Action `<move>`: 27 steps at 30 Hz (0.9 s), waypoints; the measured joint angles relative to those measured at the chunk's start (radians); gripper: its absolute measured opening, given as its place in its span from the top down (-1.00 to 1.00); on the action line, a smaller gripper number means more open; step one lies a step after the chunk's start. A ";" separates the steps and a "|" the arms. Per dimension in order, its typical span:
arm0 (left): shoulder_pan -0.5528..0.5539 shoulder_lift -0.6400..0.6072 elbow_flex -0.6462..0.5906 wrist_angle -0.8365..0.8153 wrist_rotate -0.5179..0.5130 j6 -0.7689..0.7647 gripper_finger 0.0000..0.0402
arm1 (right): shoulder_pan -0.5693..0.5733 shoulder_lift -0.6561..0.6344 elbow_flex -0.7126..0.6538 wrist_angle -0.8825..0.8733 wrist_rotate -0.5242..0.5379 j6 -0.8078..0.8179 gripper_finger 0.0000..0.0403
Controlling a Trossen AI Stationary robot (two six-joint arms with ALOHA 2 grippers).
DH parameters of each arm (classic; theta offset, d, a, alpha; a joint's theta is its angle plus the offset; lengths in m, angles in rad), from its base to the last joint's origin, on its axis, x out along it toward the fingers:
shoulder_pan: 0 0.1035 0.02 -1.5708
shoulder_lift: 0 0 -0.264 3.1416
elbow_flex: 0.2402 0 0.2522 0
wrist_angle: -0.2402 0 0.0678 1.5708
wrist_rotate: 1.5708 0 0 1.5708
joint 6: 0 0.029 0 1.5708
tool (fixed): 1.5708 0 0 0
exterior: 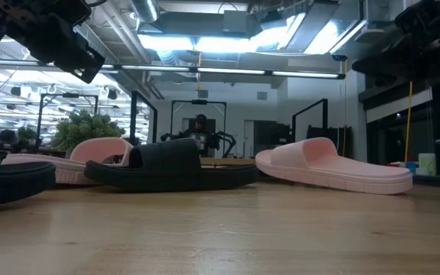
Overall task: Pick and place slides into the shelf
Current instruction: Put the top black slide on the shelf
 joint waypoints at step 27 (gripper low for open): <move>0.000 0.213 0.000 0.128 -0.125 0.250 1.00 | 0.000 0.001 0.000 0.003 0.000 0.003 0.85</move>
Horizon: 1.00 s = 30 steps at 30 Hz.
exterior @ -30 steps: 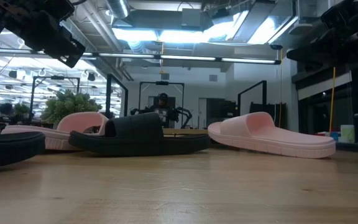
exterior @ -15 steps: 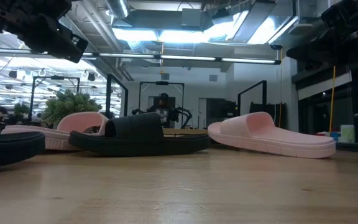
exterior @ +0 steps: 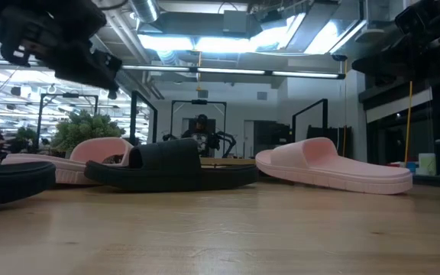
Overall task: Pick and place slides into the shelf
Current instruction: Put the top black slide on the shelf
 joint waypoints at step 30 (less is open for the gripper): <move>-0.323 0.216 0.000 0.140 -0.450 0.036 1.00 | 0.000 0.000 0.000 -0.009 0.000 -0.002 0.85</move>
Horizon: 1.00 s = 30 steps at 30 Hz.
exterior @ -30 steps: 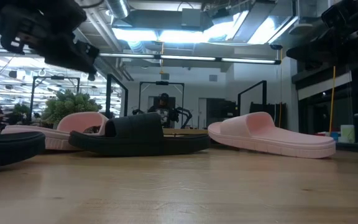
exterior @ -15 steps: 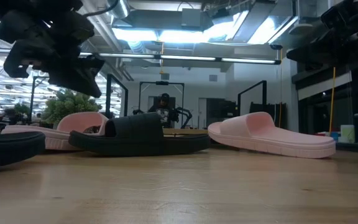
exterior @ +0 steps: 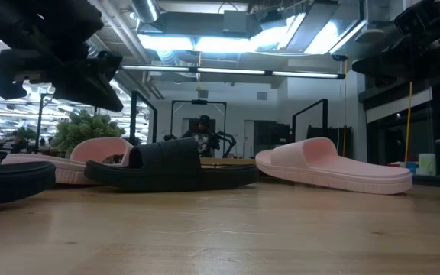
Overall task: Pick and place slides into the shelf
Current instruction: Put the top black slide on the shelf
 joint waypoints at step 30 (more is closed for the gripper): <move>-0.213 0.335 0.162 -0.047 -0.311 -0.119 1.00 | 0.000 0.000 0.000 -0.020 0.000 0.080 0.85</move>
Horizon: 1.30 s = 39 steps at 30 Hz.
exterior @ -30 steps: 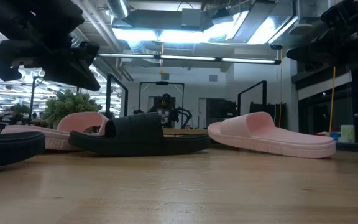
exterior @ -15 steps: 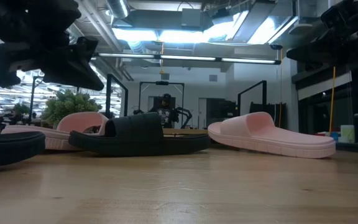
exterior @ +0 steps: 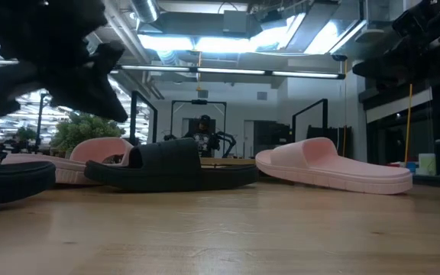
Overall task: Pick and place slides into the shelf
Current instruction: Put the top black slide on the shelf
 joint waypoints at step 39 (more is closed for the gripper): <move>0.059 0.112 0.001 0.066 -0.026 0.029 0.68 | 0.000 0.000 0.000 -0.020 0.000 0.001 0.85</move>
